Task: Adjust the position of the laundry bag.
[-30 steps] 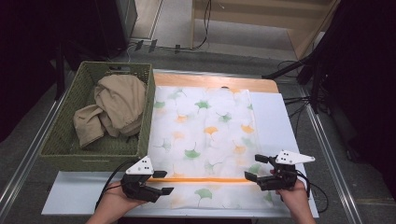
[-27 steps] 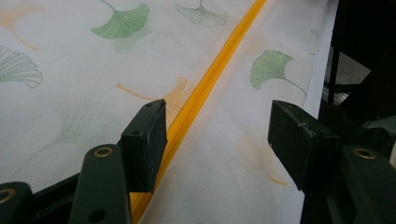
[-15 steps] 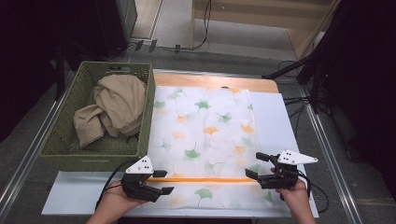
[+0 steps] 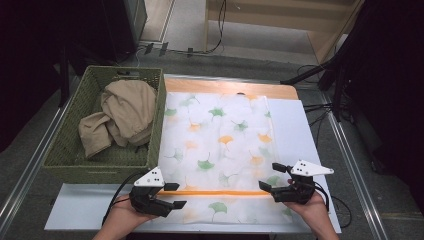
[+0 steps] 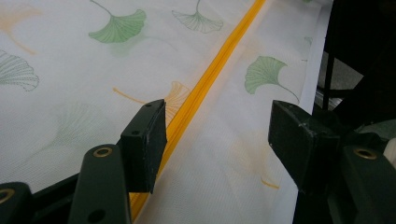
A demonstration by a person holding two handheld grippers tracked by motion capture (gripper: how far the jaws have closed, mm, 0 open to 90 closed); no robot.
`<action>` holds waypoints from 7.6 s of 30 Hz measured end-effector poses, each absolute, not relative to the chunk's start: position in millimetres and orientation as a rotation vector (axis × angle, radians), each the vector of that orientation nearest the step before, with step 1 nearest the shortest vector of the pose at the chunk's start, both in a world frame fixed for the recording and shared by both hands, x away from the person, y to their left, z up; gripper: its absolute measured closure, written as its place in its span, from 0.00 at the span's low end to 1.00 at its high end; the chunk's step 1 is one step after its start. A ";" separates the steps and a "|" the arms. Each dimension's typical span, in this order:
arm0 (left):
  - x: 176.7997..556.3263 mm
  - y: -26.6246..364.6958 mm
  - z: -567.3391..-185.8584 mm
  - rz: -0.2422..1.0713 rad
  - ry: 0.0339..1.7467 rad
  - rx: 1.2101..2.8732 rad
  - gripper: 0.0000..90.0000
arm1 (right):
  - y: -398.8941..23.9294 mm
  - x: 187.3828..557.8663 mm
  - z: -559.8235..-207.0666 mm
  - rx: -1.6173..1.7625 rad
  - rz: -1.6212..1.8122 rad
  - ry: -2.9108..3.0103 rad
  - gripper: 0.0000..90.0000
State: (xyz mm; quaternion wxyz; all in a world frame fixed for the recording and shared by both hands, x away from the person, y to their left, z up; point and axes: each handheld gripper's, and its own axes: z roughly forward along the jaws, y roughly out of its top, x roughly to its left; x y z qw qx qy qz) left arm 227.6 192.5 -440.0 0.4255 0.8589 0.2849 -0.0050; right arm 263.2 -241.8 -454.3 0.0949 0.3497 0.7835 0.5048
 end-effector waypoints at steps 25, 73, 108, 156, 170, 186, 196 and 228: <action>210.6 204.7 -431.3 0.020 0.817 2.155 0.48 | -268.6 278.6 -444.3 1.239 1.440 2.164 0.45; 190.9 225.8 -461.5 0.196 1.102 2.123 0.45 | -247.5 389.2 -486.1 1.422 1.036 2.153 0.49; 200.8 212.9 -457.1 0.170 1.096 2.078 0.98 | -257.8 386.8 -473.9 1.578 1.076 2.107 1.00; 225.2 162.4 -447.5 -0.026 0.926 2.160 0.54 | -317.4 380.3 -481.4 1.711 1.019 1.951 0.67; 236.0 147.7 -412.1 -0.041 0.743 2.184 0.39 | -313.1 336.3 -450.9 1.618 1.192 1.935 0.48; 236.9 147.9 -420.7 -0.077 0.689 2.162 0.41 | -283.1 306.5 -445.2 1.462 1.223 2.089 0.50; 243.7 143.9 -422.3 -0.112 0.698 2.139 0.40 | -284.0 279.9 -444.8 1.472 1.204 2.123 0.52; 252.8 117.9 -422.5 -0.156 0.600 2.157 0.40 | -320.2 223.1 -447.7 1.604 1.110 2.062 0.75</action>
